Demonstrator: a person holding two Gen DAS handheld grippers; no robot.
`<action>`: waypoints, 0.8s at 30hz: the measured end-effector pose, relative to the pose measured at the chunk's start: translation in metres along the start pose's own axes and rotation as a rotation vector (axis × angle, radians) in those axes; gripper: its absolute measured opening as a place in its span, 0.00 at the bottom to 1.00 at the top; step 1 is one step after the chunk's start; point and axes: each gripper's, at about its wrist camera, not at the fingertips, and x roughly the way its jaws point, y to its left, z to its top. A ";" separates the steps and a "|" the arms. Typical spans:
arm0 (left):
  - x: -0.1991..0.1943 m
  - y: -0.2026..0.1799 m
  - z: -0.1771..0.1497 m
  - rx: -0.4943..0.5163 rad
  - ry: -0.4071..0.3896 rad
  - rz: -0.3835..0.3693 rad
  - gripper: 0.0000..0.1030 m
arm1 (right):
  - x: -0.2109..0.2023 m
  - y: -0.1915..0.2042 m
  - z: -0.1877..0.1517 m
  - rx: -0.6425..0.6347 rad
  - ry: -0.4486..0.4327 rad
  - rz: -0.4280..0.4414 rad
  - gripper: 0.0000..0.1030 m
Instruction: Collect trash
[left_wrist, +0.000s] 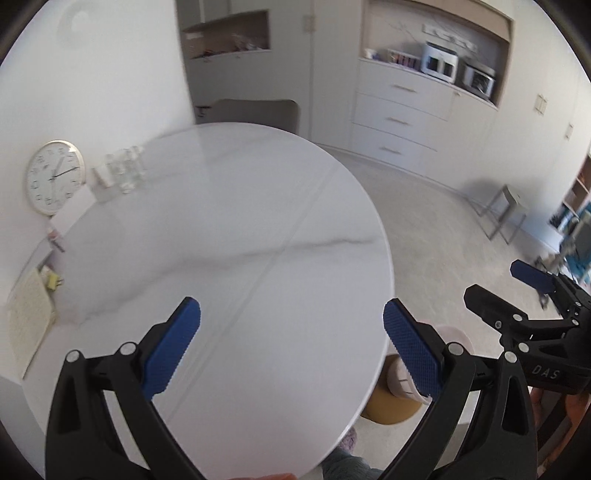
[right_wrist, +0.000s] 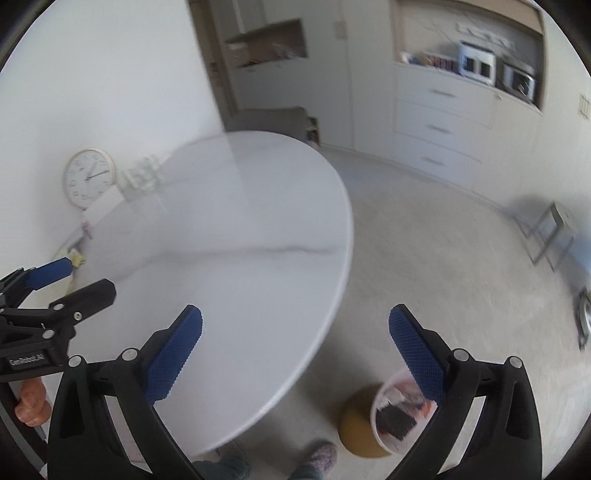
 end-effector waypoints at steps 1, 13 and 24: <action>-0.006 0.011 0.001 -0.013 -0.014 0.016 0.92 | -0.001 0.012 0.007 -0.018 -0.012 0.013 0.98; -0.049 0.098 0.002 -0.142 -0.110 0.116 0.92 | -0.019 0.101 0.045 -0.173 -0.123 0.055 0.98; -0.047 0.107 0.005 -0.136 -0.118 0.117 0.92 | -0.015 0.113 0.048 -0.182 -0.126 0.030 0.98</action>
